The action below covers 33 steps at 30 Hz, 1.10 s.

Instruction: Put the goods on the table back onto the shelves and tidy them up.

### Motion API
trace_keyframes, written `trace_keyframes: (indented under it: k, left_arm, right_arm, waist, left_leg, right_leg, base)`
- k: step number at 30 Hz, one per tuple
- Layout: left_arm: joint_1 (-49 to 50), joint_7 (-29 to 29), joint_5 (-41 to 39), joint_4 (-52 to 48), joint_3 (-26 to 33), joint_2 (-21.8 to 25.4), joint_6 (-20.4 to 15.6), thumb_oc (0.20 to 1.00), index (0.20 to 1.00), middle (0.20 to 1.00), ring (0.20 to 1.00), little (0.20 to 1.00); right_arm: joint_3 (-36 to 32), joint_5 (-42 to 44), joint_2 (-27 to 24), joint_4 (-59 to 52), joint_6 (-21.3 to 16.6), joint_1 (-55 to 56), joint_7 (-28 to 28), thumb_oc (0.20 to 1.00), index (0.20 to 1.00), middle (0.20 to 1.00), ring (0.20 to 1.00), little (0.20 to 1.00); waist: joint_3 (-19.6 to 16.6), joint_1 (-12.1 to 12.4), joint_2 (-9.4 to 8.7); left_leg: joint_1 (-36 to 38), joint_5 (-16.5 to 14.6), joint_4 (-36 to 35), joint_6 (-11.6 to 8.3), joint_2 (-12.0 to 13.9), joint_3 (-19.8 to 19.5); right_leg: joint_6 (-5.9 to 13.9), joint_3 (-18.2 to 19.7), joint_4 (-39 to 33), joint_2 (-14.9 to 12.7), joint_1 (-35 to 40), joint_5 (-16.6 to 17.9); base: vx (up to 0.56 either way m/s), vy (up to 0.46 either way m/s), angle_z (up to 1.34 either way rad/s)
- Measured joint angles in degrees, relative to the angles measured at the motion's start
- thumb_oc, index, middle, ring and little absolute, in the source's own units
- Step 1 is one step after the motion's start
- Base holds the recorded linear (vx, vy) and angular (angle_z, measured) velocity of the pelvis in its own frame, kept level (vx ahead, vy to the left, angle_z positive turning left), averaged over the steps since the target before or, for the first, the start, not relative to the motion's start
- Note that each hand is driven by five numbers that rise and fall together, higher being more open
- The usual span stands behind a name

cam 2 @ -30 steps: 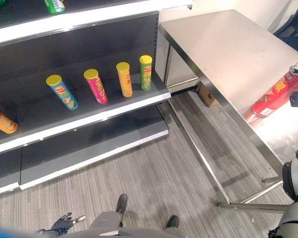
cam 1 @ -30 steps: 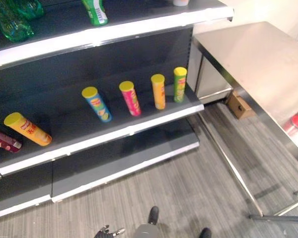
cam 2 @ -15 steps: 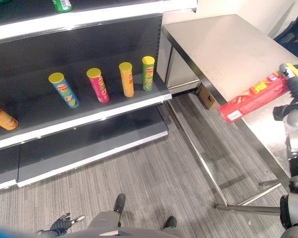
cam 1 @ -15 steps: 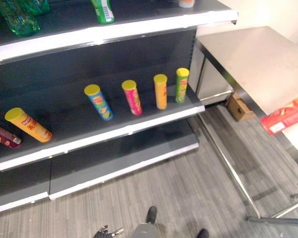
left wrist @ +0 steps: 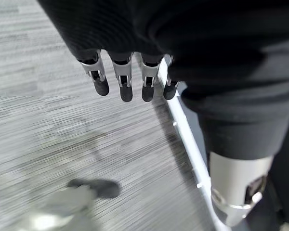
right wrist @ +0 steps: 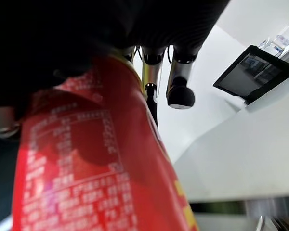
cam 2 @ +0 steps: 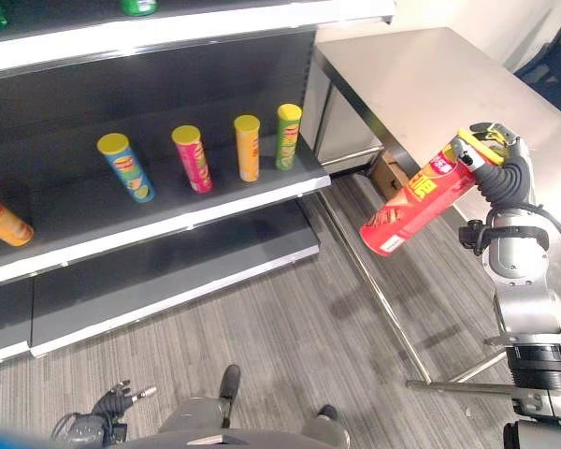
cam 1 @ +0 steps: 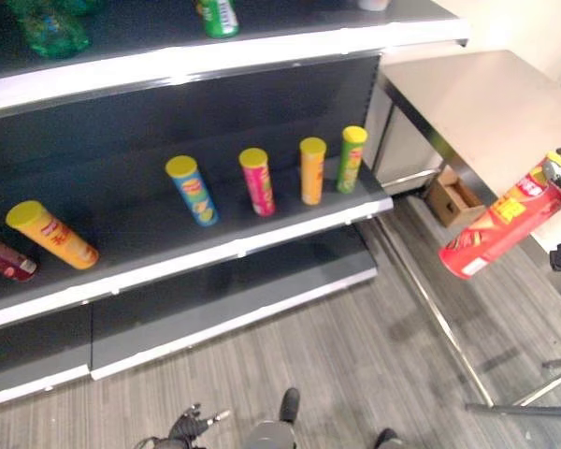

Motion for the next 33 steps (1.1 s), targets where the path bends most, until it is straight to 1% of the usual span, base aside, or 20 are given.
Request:
trace_keyframes:
  k: [1,2,3,6,9,11,12,14,15,16,18,20,23,24,25,28,30,31,32,33]
  left_arm:
    - [-0.15,-0.10,-0.02,-0.23,0.09,0.98,-0.28,1.000,1.000,1.000,1.000,1.000]
    - [0.13,-0.11,-0.03,-0.22,0.07,0.92,-0.18,1.000,1.000,1.000,1.000,1.000]
    - [0.51,-0.22,-0.03,-0.04,-0.15,0.42,-0.12,1.000,1.000,1.000,1.000,1.000]
    - [3.05,-1.23,-0.07,0.97,0.21,-3.38,-0.17,1.000,1.000,1.000,1.000,1.000]
    - [4.31,-1.32,-0.16,1.76,2.09,-4.26,0.65,1.000,1.000,1.000,1.000,1.000]
    - [5.78,-1.24,-0.32,1.62,1.40,-4.73,0.71,1.000,1.000,1.000,1.000,1.000]
    - [4.90,-1.27,-0.57,1.22,0.92,-4.76,0.64,1.000,1.000,1.000,1.000,1.000]
    - [3.72,-1.23,-0.83,0.86,2.55,-4.94,0.66,1.000,1.000,1.000,1.000,1.000]
    - [3.59,-1.18,-1.12,0.89,4.27,-4.90,0.59,1.000,1.000,1.000,1.000,1.000]
    - [3.60,-1.12,-1.14,0.95,4.99,-4.85,0.52,1.000,1.000,1.000,1.000,1.000]
    - [4.32,-1.08,-1.16,1.31,4.82,-5.03,0.50,1.000,1.000,1.000,1.000,1.000]
    - [3.83,-0.71,-1.24,1.68,4.86,-4.57,0.49,1.000,1.000,1.000,1.000,1.000]
    - [3.24,0.19,-2.07,1.27,4.46,-5.21,0.30,1.000,1.000,1.000,1.000,1.000]
    - [3.29,0.39,-2.68,1.42,4.28,-5.23,0.23,1.000,1.000,1.000,1.000,1.000]
    - [2.58,0.65,-2.75,1.44,4.25,-4.64,0.20,1.000,1.000,1.000,1.000,1.000]
    - [0.25,0.59,-2.33,1.47,2.51,-2.81,-0.16,1.000,1.000,1.000,1.000,1.000]
    - [-0.95,0.50,-1.94,1.37,0.41,-0.92,-0.14,1.000,1.000,1.000,1.000,1.000]
    - [-0.26,0.85,-0.21,1.14,0.11,0.06,-0.37,1.000,1.000,1.000,1.000,1.000]
    - [0.11,0.91,-0.02,0.76,0.17,1.27,-0.56,1.000,1.000,1.000,1.000,1.000]
    - [0.65,0.75,0.06,1.00,-0.07,1.69,-0.16,1.000,1.000,1.000,1.000,1.000]
  right_arm:
    - [-0.07,0.01,-0.01,-1.16,-1.52,1.31,0.64,0.200,0.200,0.200,0.200,0.200]
    - [-0.11,0.01,-0.10,-2.00,-1.76,1.82,0.80,0.200,0.200,0.200,0.200,0.200]
    - [-0.17,0.01,-0.65,-2.37,-2.38,2.01,0.91,0.200,0.200,0.200,0.200,0.200]
    - [-1.16,0.01,-2.23,-2.38,-2.96,2.86,0.98,0.200,0.200,0.200,0.200,0.200]
    - [-2.42,0.01,-2.19,-2.65,-2.88,4.86,1.32,0.200,0.200,0.200,0.200,0.200]
    - [-3.06,0.02,-2.82,-2.77,-3.02,5.39,2.10,0.200,0.200,0.200,0.200,0.200]
    - [-4.54,0.01,-3.28,-3.32,-3.14,5.96,2.10,0.200,0.200,0.200,0.200,0.200]
    - [-5.68,-0.10,-3.03,-4.03,-3.01,5.29,2.15,0.200,0.200,0.200,0.200,0.200]
    - [-5.77,-0.20,-2.04,-4.55,-2.88,5.21,2.14,0.200,0.200,0.200,0.200,0.200]
    - [-5.87,-0.40,-1.72,-5.31,-2.86,5.27,2.14,0.200,0.200,0.200,0.200,0.200]
    - [-6.75,-1.92,-1.92,-6.73,-3.04,4.80,2.16,0.200,0.200,0.200,0.200,0.200]
    - [-7.27,-2.16,-2.05,-6.90,-3.05,4.75,2.03,0.200,0.200,0.200,0.200,0.200]
    - [-9.31,-2.27,-2.93,-7.46,-2.90,7.78,2.06,0.200,0.200,0.200,0.200,0.200]
    - [-9.87,-2.36,-2.94,-7.83,-2.69,9.15,2.12,0.200,0.200,0.200,0.200,0.200]
    - [-10.86,-2.97,-0.85,-8.70,-2.56,10.67,2.19,0.200,0.200,0.200,0.200,0.200]
    - [-11.19,-4.66,1.56,-9.77,-2.45,10.71,2.36,0.200,0.200,0.200,0.200,0.200]
    - [-10.96,-4.89,2.86,-11.35,-1.88,10.24,2.37,0.200,0.200,0.200,0.200,0.200]
    - [-9.36,-6.33,3.74,-12.32,-1.69,10.06,2.41,0.200,0.200,0.200,0.200,0.200]
    - [-8.03,-6.79,3.43,-12.40,-1.47,9.52,2.63,0.200,0.200,0.200,0.200,0.200]
    - [-7.87,-6.87,3.66,-13.20,-1.48,9.28,2.75,0.200,0.200,0.200,0.200,0.200]
  waist:
    - [0.40,0.04,-0.73]
    - [0.37,-0.24,-1.04]
    - [0.19,-0.71,-1.65]
    - [0.63,0.45,1.24]
    - [1.08,0.84,0.08]
    - [1.07,1.71,1.77]
    - [1.58,0.91,2.15]
    - [2.61,2.00,1.16]
    - [3.38,2.67,-0.53]
    - [3.81,2.28,-1.46]
    - [3.77,1.37,-1.06]
    - [3.69,1.04,-0.80]
    - [2.80,-0.60,1.80]
    - [2.35,-0.98,2.37]
    - [2.12,-2.28,0.44]
    - [1.80,-2.76,-0.76]
    - [1.79,-1.68,-0.53]
    - [1.07,-1.90,1.05]
    - [0.96,-1.40,1.04]
    - [0.97,-0.49,0.74]
  left_leg:
    - [-0.21,0.53,0.21,-0.36,-0.43,-2.48]
    - [-0.25,0.90,0.00,-0.56,-0.86,-3.78]
    - [-0.32,1.01,0.07,-0.82,-1.87,-5.23]
    - [-1.76,0.16,0.46,-1.97,-1.72,-7.28]
    - [-3.12,-1.75,3.20,-4.41,-3.34,-7.78]
    - [-5.62,0.53,6.42,-3.98,-2.75,-6.63]
    - [-7.98,0.56,8.21,-6.46,-2.85,-4.34]
    - [-9.07,-1.52,7.85,-6.09,-0.38,8.05]
    - [-7.57,-1.70,6.75,-6.39,0.57,10.57]
    - [-6.07,-1.82,6.31,-6.58,0.92,10.25]
    - [-3.87,-1.72,5.10,-6.84,4.74,5.98]
    - [-2.78,-2.29,4.43,-7.42,8.35,5.93]
    - [-0.70,-1.15,2.04,-6.10,14.00,7.52]
    - [0.15,-2.03,0.88,-7.34,13.53,6.74]
    - [1.09,-2.04,0.63,-9.75,9.09,5.83]
    - [0.91,-3.05,2.61,-5.24,2.34,6.10]
    - [0.45,-4.41,4.45,-3.01,0.08,7.48]
    - [-0.45,-4.72,4.87,-1.68,0.14,7.49]
    - [-0.35,-4.78,4.65,-0.65,-0.83,8.61]
    - [-0.55,-5.34,5.44,0.78,-2.43,10.57]
  right_leg:
    - [-1.74,3.54,1.32,6.88,-1.74,-2.96]
    - [-2.66,3.90,0.33,10.09,-2.11,-3.01]
    - [-6.84,5.10,-2.14,12.33,-1.47,-1.54]
    - [-6.96,1.96,-8.73,13.73,2.64,1.20]
    - [-8.29,-1.95,-17.30,12.56,6.78,5.13]
    - [-8.27,-5.47,-17.42,14.03,7.85,4.99]
    - [-8.74,-8.28,-16.88,12.96,7.10,4.47]
    - [-9.42,-10.49,-18.03,10.69,7.40,5.44]
    - [-9.34,-10.84,-18.03,8.83,8.10,5.45]
    - [-8.90,-11.15,-18.00,7.67,8.76,5.15]
    - [-7.56,-12.28,-17.75,6.38,10.29,4.66]
    - [-6.52,-12.42,-17.54,5.25,10.34,4.66]
    - [-2.39,-12.48,-17.56,3.63,11.78,5.26]
    - [-0.74,-12.56,-17.55,2.75,12.45,5.17]
    - [0.22,-12.82,-17.53,-0.92,13.04,5.72]
    - [-2.29,-11.39,-13.98,-7.97,11.59,9.40]
    - [-1.62,-9.06,-10.94,-10.50,9.38,12.33]
    - [0.49,-7.72,-6.07,-10.97,6.33,9.59]
    - [0.53,-7.73,-6.32,-9.27,4.60,10.40]
    - [0.79,-7.78,-5.27,-10.90,3.51,13.34]
  base:
    - [-0.06,-0.124,0.80]
    - [-0.05,-0.116,0.96]
    - [-0.02,-0.098,0.93]
    - [-0.02,-0.180,0.70]
    - [-0.06,-0.060,0.90]
    - [-0.14,0.021,1.01]
    - [-0.03,0.031,1.12]
    - [0.05,0.033,0.67]
    - [0.07,0.089,0.28]
    - [0.04,0.067,0.47]
    - [0.06,0.139,0.38]
    - [0.11,0.213,0.11]
    - [0.23,0.462,0.13]
    - [0.20,0.504,0.12]
    - [0.17,0.500,0.32]
    - [0.12,0.602,0.22]
    - [0.04,0.509,-0.08]
    - [0.05,0.649,-0.21]
    - [0.06,0.602,-0.36]
    - [0.04,0.337,-0.48]
